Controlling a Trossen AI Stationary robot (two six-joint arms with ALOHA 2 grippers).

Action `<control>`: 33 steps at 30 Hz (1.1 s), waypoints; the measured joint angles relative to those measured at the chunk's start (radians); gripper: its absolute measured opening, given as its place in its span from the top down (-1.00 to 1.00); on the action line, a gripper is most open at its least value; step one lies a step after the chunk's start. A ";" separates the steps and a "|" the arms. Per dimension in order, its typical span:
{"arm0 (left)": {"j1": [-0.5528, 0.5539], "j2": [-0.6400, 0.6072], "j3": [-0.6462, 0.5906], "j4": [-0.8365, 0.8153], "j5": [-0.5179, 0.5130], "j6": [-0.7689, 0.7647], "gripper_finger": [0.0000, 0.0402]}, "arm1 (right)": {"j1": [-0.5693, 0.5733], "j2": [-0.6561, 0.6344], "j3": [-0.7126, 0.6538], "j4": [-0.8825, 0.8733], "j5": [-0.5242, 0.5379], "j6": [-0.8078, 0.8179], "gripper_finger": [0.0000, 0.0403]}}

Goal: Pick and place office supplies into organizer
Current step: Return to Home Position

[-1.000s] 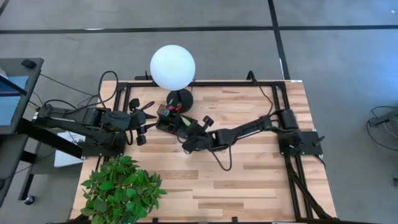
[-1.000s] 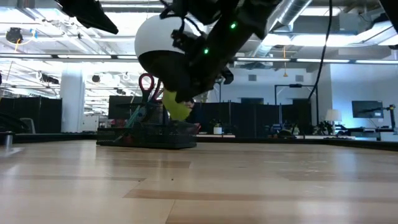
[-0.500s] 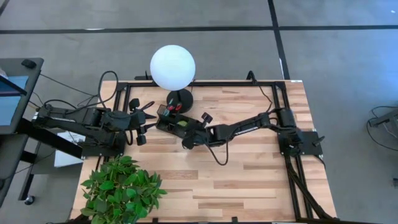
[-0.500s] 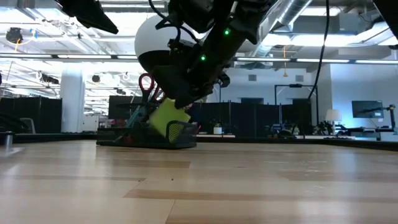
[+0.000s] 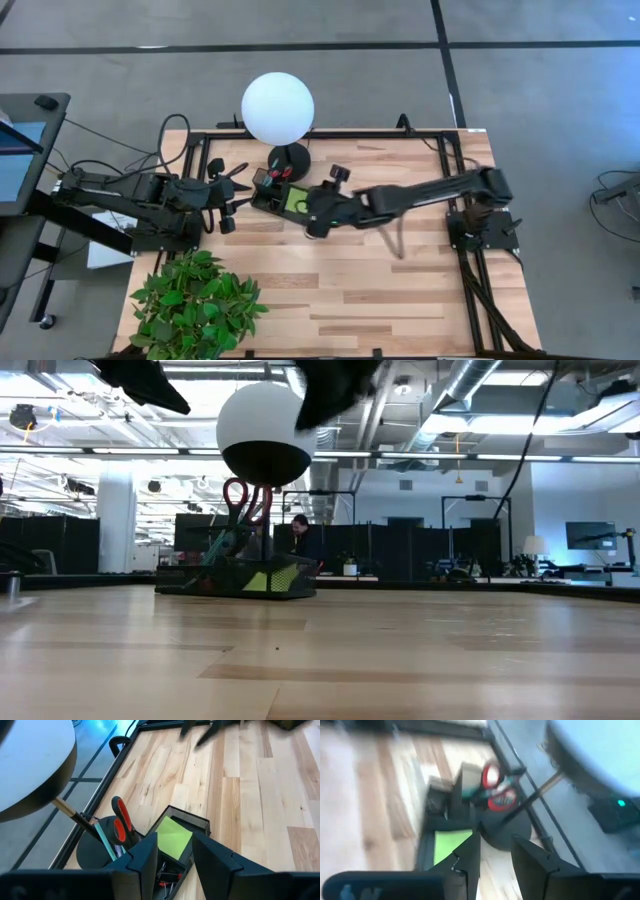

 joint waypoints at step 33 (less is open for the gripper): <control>-0.001 -0.634 -0.542 0.743 0.570 0.012 0.41 | 0.387 -1.309 -1.476 1.005 0.072 0.101 0.49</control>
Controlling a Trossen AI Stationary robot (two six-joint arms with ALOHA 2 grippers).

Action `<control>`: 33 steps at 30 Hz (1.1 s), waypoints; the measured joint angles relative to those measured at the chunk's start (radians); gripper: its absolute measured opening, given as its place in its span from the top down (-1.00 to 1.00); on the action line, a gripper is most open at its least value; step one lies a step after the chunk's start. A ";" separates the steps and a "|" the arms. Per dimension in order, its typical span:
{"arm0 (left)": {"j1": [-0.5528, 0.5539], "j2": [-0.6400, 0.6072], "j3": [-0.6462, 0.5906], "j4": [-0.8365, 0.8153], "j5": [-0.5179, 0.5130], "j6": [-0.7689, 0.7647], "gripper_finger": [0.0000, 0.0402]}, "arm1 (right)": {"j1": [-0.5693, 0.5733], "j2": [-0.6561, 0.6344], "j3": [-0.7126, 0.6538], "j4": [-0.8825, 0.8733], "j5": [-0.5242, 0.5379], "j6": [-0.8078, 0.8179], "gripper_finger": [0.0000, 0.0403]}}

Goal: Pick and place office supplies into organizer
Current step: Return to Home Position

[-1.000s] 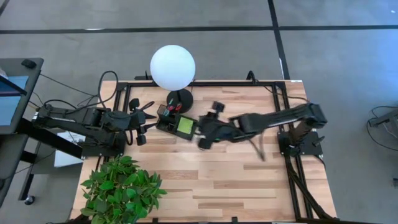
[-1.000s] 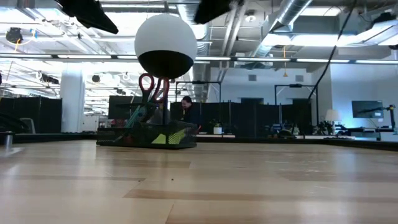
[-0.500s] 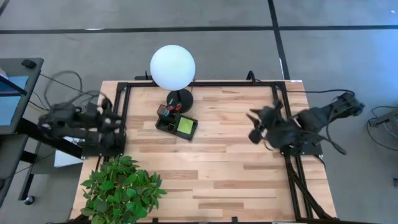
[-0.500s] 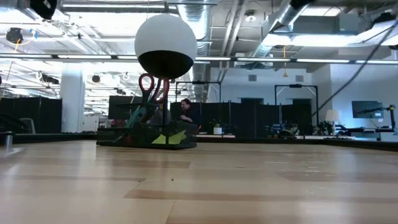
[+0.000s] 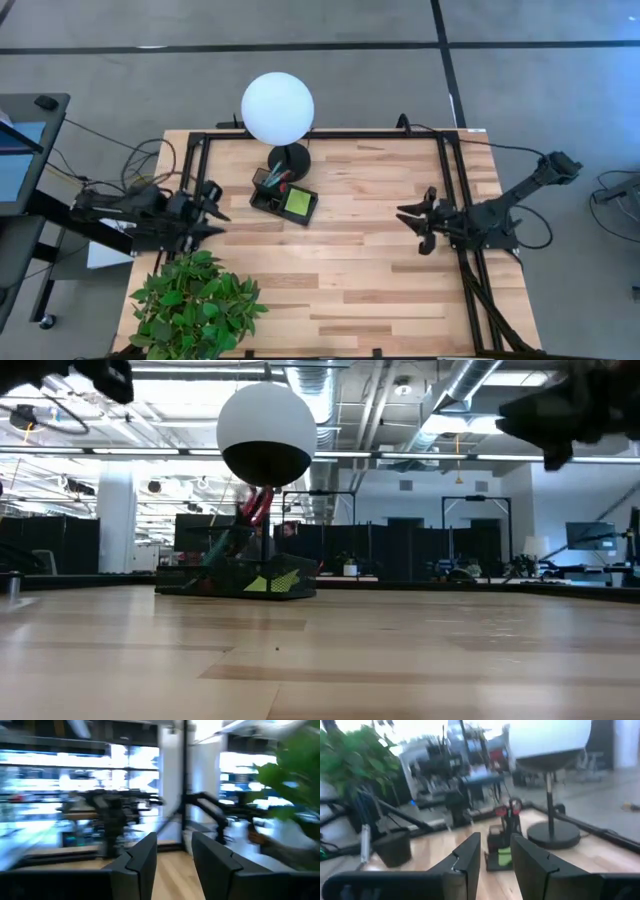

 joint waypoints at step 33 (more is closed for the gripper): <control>0.001 -0.094 -0.259 -0.061 -0.089 -0.152 0.41 | 0.000 -0.369 -0.101 -0.323 -0.019 0.124 0.49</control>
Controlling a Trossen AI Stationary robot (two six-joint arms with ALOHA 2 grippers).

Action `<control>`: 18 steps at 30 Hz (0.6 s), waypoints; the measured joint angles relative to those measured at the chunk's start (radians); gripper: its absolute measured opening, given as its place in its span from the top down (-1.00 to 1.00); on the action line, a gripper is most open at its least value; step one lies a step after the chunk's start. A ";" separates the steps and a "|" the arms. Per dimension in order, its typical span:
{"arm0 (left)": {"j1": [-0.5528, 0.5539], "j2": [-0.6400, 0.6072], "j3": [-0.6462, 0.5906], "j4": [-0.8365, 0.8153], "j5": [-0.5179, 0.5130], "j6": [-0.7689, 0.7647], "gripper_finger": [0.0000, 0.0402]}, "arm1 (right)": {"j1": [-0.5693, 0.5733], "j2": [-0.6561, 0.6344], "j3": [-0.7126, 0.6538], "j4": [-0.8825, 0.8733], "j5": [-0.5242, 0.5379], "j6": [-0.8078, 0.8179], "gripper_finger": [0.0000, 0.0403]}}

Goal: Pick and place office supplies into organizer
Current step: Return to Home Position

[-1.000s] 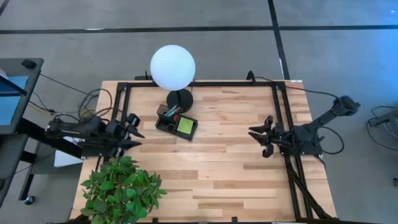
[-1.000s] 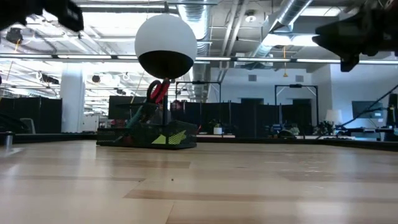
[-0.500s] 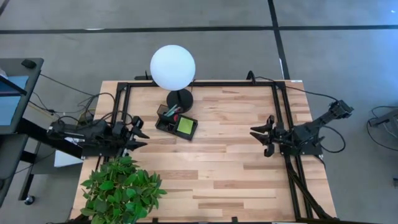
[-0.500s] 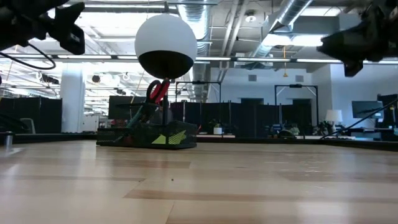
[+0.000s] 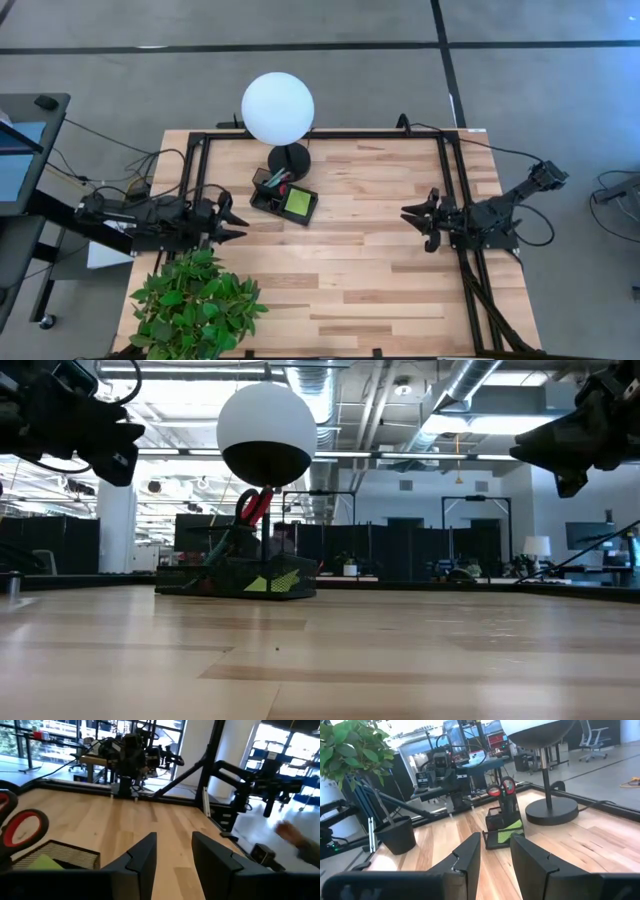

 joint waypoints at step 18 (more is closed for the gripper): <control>0.000 0.001 0.000 -0.004 -0.016 0.009 0.41 | 0.000 0.000 0.000 -0.001 0.000 0.000 0.49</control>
